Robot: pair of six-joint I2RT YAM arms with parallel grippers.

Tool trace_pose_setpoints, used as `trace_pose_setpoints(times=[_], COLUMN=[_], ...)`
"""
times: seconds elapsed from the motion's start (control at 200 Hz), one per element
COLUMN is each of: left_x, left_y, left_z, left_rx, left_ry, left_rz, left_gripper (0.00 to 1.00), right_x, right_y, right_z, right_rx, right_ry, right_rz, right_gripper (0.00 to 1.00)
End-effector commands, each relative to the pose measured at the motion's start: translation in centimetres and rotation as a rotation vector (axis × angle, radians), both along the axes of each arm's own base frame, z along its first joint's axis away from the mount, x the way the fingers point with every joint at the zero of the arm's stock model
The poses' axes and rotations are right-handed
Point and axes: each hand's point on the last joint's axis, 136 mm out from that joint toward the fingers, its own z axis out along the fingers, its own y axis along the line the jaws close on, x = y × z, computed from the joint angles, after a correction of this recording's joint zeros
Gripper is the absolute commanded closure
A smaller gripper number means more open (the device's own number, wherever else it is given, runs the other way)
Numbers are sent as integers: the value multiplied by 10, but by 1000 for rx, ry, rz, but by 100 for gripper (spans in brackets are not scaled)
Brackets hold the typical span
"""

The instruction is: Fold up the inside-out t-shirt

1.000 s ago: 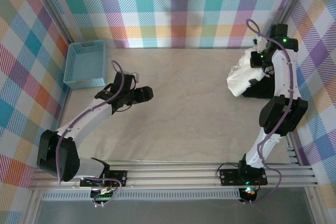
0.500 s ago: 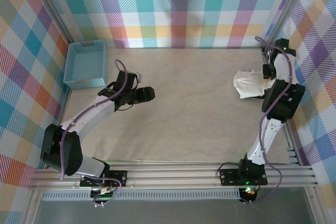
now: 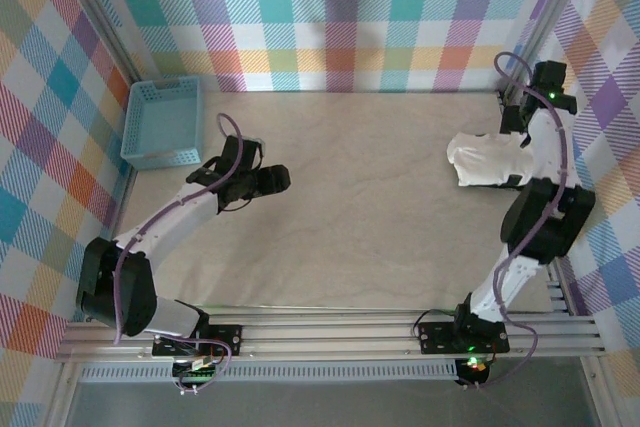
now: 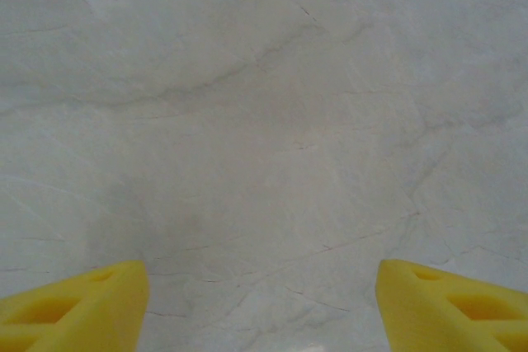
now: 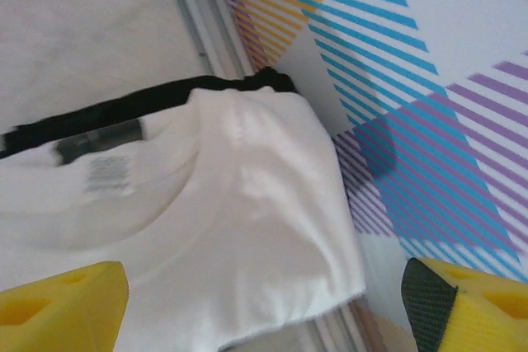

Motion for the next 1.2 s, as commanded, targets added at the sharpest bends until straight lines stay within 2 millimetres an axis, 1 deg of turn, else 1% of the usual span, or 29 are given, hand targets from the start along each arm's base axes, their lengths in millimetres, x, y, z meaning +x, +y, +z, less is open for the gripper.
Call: trace_pose_setpoints(times=[0.0, 0.045, 0.11, 0.155, 0.17, 0.185, 0.22, 0.265, 0.285, 0.3, 0.34, 0.43, 0.49, 0.52, 0.55, 0.6, 0.65, 0.735, 0.805, 0.83, 0.865, 0.945, 0.99, 1.0, 1.025, 1.1, 1.13, 1.195], left_x=[3, 3, 2, -1, -3, -2, -5, -12, -16, -19, -25, -39, -43, -43, -40, -36, -28, -11, -1, 3, 7, 14, 19, 20, 23, 30, 32, 35], left_y=[21, 30, 46, 61, 67, 71, 84, 102, 110, 116, 130, 157, 169, 172, 173, 175, 174, 165, 163, 162, 163, 165, 164, 162, 160, 158, 156, 154], left_z=[15, 17, 22, 23, 24, 29, 30, 32, 32, 32, 33, 29, 24, 20, 16, 7, 5, 3, -7, -12, -20, -36, -38, -38, -38, -39, -39, -52], left_rx=[43, 60, 96, 134, 150, 151, 181, 227, 249, 264, 305, 388, 426, 444, 455, 476, 486, 505, 493, 484, 483, 477, 463, 453, 448, 469, 467, 459], left_ry=[-95, -124, -169, -200, -209, -244, -274, -312, -327, -338, -368, -418, -442, -448, -452, -452, -453, -535, -546, -536, -519, -503, -516, -518, -525, -534, -559, -567], left_rz=[74, 107, 164, 213, 231, 251, 298, 360, 389, 408, 451, 549, 590, 589, 579, 568, 528, 454, 412, 400, 388, 377, 377, 370, 350, 328, 317, 294], left_gripper=[23, 21, 18, 16, 14, 13, 9, 4, 2, 0, 0, 0, 0, 0, 0, 0, 0, 0, 0, 0, 0, 0, 0, 0, 0, 0, 0, 0], right_x=[-9, -18, -35, -48, -53, -57, -67, -80, -84, -87, -93, -98, -96, -94, -90, -85, -80, -71, -65, -62, -61, -59, -60, -58, -59, -60, -59, -58], right_y=[60, 87, 129, 157, 164, 172, 189, 205, 209, 212, 218, 222, 221, 221, 222, 220, 216, 217, 214, 213, 213, 212, 212, 213, 214, 215, 212, 209], right_z=[15, 18, 15, 8, 6, 4, -3, -12, -15, -20, -28, -47, -56, -61, -63, -71, -79, -99, -118, -117, -119, -117, -116, -112, -111, -116, -118, -122], right_rx=[138, 158, 193, 229, 239, 251, 297, 362, 382, 397, 417, 391, 366, 356, 344, 321, 298, 270, 245, 236, 238, 200, 187, 183, 173, 163, 160, 190], right_ry=[-134, -175, -217, -240, -248, -258, -280, -309, -324, -332, -359, -402, -429, -445, -480, -522, -548, -523, -485, -506, -474, -501, -518, -543, -565, -602, -606, -599], right_rz=[87, 145, 240, 305, 321, 338, 380, 410, 415, 419, 437, 461, 473, 480, 495, 495, 488, 504, 501, 501, 499, 523, 539, 548, 558, 576, 557, 554], right_gripper=[12, 11, 10, 9, 9, 8, 7, 2, 0, 0, 0, 0, 0, 0, 0, 0, 0, 0, 0, 0, 0, 0, 0, 0, 0, 0, 0, 0])
